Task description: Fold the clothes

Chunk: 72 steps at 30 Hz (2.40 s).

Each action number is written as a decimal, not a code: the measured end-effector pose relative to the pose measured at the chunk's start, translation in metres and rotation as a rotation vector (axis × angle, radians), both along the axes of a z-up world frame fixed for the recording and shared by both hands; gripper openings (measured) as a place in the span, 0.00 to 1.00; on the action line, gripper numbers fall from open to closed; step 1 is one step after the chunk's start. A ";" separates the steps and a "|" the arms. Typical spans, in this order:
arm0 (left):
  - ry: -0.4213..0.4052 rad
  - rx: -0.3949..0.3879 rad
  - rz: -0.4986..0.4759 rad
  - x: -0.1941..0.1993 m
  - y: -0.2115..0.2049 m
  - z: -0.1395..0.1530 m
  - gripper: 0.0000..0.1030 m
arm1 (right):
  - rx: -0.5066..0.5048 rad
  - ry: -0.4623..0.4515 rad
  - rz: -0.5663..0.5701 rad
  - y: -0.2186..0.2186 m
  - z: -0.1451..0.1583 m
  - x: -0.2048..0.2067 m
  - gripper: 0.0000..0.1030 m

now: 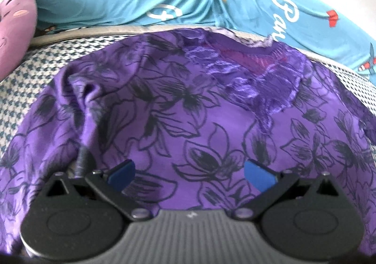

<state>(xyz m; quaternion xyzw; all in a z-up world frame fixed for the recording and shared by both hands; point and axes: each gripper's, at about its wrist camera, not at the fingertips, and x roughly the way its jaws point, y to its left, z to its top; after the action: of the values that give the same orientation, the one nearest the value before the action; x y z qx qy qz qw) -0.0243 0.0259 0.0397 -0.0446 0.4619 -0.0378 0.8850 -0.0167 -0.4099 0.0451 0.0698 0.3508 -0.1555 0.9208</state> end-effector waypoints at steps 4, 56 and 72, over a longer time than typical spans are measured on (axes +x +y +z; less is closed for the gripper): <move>-0.004 0.023 0.036 -0.004 0.008 0.000 1.00 | 0.018 0.007 0.047 0.019 0.003 -0.002 0.44; 0.032 0.086 0.405 -0.066 0.111 -0.006 1.00 | 0.090 0.178 0.408 0.189 -0.025 -0.067 0.56; 0.040 0.095 0.495 -0.085 0.128 -0.007 1.00 | 0.047 0.197 0.434 0.202 -0.029 -0.065 0.64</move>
<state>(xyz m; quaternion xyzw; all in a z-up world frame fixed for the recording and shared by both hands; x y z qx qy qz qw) -0.1094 0.1541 0.0325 -0.1153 0.4557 0.2029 0.8590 -0.0821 -0.2076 0.0164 -0.0011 0.4491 0.0482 0.8922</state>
